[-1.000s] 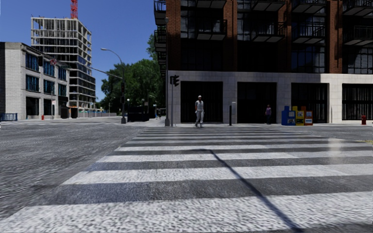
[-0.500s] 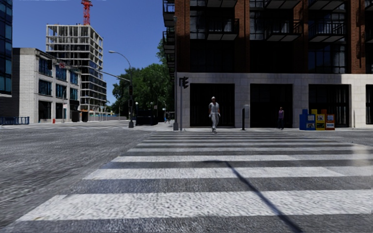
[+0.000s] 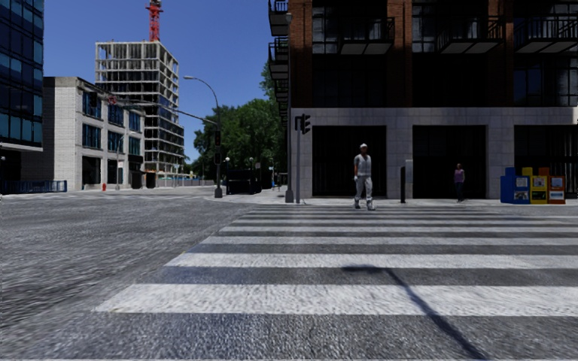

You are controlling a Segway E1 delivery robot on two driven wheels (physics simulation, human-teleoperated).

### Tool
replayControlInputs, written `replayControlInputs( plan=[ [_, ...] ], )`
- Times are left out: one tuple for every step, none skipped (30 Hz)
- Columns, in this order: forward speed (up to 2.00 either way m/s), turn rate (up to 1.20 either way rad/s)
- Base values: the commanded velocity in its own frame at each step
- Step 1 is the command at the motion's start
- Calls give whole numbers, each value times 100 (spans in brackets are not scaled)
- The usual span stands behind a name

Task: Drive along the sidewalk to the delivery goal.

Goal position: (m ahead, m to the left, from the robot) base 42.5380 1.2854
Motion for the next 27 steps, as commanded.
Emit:
replayControlInputs(
  plan=[
    [147, 24],
    [147, 24],
    [146, 24],
    [145, 9],
    [145, 0],
    [145, 0],
    [144, 0],
    [144, 0],
    [144, 0],
    [144, 0],
    [144, 0],
    [144, 0],
    [144, 0],
    [144, 0],
    [144, 0],
    [144, 0],
    [144, 0],
    [144, 0],
    [144, 0],
    [144, 0],
    [144, 0],
    [144, 0],
    [144, 0],
    [144, 0],
    [144, 0],
    [143, 0],
    [143, 0]
  ],
)
